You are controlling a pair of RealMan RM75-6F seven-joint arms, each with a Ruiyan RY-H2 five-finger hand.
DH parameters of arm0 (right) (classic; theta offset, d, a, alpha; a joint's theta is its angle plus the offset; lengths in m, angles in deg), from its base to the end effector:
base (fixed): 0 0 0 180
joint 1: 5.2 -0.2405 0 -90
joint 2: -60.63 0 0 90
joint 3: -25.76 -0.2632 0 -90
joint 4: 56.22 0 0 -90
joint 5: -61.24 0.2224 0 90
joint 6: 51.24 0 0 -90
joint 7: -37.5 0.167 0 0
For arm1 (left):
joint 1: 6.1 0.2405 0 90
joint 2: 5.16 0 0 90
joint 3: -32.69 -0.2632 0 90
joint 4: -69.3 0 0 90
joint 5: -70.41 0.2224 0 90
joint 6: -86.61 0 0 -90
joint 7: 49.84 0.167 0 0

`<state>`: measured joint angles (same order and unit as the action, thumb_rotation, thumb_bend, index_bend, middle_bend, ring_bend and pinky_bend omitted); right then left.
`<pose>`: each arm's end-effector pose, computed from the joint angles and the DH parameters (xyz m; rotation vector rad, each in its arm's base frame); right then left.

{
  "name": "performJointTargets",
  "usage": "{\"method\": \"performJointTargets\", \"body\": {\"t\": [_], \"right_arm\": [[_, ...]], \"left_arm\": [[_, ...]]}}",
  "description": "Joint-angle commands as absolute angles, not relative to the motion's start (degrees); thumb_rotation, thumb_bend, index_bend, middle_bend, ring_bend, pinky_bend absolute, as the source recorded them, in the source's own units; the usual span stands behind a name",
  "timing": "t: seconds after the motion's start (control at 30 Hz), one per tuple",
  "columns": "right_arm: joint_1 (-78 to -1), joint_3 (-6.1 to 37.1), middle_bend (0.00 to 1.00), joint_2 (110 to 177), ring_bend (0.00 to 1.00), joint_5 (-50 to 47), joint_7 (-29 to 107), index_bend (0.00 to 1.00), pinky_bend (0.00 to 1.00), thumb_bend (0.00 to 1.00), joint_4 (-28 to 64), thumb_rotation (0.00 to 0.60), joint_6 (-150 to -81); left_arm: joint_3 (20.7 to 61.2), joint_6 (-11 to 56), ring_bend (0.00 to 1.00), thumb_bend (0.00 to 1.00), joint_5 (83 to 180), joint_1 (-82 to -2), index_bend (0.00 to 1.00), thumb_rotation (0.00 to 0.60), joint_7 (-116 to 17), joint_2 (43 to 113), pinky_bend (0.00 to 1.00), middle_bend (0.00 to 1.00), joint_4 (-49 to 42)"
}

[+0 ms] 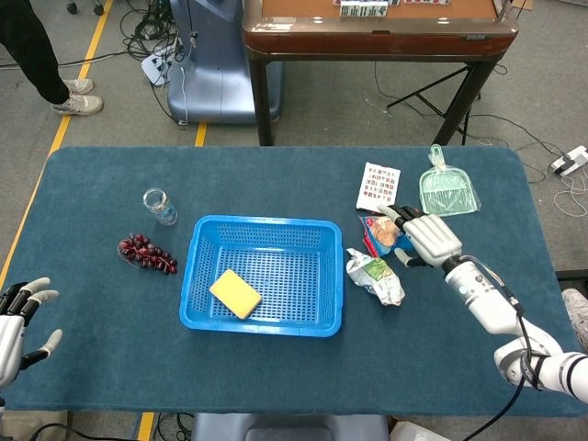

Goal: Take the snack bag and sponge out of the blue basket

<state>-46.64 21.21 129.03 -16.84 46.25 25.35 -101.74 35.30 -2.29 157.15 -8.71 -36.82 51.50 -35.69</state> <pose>-0.2209 -0.3967 0.0764 1.8798 -0.9655 0.8785 -0.2873 0.1898 0.1805 -1.3907 -0.7734 -0.8183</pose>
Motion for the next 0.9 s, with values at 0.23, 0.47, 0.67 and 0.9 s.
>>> {"method": "performJointTargets", "body": {"t": [0.23,0.47,0.67,0.9], "right_arm": [[-47.8,18.6,0.19,123.6,0.14,-24.8,49.0,0.01,0.29,0.38,33.8,0.600,-106.8],[-53.2,16.8,0.22,122.9,0.14,-28.2,51.2,0.07,0.29,0.61,38.3,0.600,-102.2],[-60.0,14.9,0.24,127.3,0.15,-28.3,50.6,0.09,0.31,0.78,38.4,0.600,-95.4],[-67.8,13.6,0.25,135.4,0.16,-25.2,48.5,0.10,0.32,0.89,34.6,0.600,-86.5]], "left_arm": [[35.3,-2.7,0.17,0.27,157.6,-8.6,0.38,0.600,-37.2,51.4,0.24,0.21,-35.6],[35.3,-3.1,0.17,0.27,157.7,-8.4,0.38,0.600,-36.9,51.1,0.24,0.21,-36.0],[35.3,-3.3,0.17,0.27,157.6,-8.2,0.38,0.600,-36.3,50.7,0.24,0.21,-36.4],[35.3,-3.6,0.17,0.27,157.4,-7.9,0.38,0.600,-36.2,50.4,0.24,0.21,-36.5]]}}
